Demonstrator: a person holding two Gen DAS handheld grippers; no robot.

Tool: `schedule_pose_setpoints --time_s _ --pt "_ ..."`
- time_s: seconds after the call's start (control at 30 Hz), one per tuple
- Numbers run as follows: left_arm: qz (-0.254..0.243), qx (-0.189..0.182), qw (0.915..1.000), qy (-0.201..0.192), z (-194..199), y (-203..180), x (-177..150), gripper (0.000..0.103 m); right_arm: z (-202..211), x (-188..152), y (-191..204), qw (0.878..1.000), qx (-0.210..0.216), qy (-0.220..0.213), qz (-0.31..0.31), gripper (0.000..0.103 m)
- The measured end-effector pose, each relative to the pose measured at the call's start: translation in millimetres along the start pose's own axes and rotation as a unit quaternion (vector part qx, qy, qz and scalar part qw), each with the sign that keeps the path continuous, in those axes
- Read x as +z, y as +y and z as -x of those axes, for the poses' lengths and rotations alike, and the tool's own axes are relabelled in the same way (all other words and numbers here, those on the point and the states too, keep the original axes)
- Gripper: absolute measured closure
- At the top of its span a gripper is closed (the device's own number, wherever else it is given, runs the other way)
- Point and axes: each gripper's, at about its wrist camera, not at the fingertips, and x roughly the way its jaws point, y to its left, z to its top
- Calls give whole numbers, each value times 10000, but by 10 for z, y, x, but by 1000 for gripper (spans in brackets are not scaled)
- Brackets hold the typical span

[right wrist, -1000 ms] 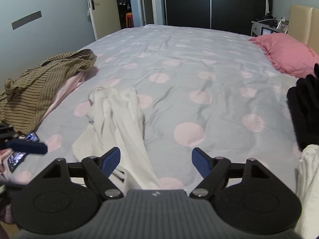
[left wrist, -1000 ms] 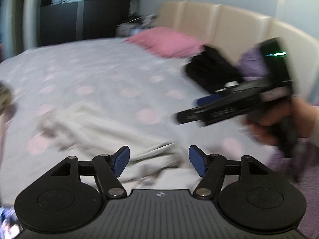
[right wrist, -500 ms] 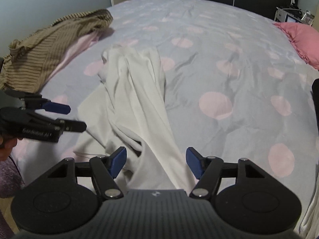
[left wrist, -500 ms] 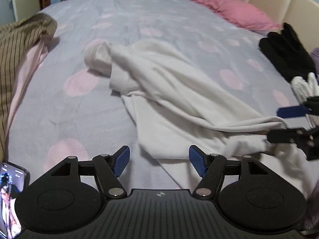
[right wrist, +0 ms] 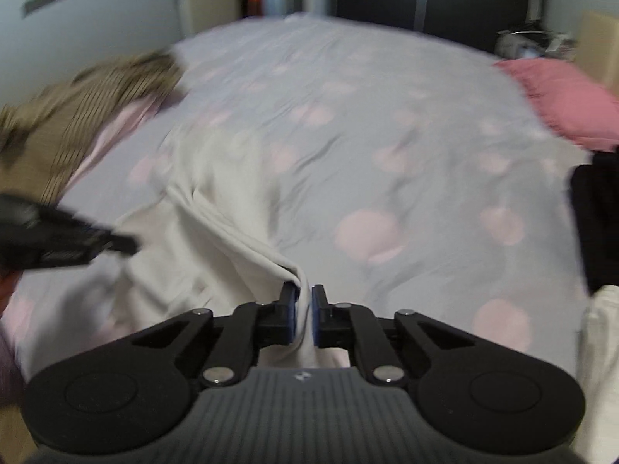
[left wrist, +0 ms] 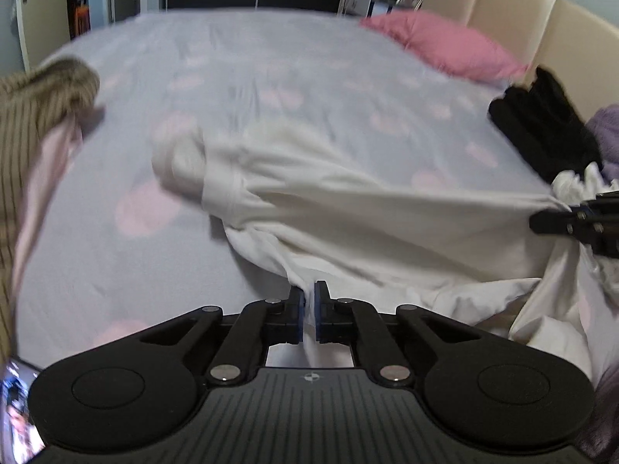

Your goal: Fold clothes

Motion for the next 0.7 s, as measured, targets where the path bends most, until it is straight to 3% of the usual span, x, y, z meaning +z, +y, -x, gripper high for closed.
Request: schedule_pose_setpoints --time_s 0.13,0.27,0.47,0.57,0.7 --pt "-59 -280 9991 -308 334 -66 61 101 279 83 -257 9960 -549 -517 -475 94" --pt "-222 -486 9983 -243 546 -200 -15 101 447 40 -537 9862 -1168 -609 -1007 94" --pt "-431 -721 9955 444 547 -357 -323 101 439 -166 -931 9719 -1531 -144 -1780 94" --pt "-501 -868 9914 836 443 -410 -460 101 310 -256 -944 9734 -1515 301 -1693 93" --pt "-492 -939 9871 1196 303 -411 -537 100 265 -293 -901 9760 -1466 466 -1544 86"
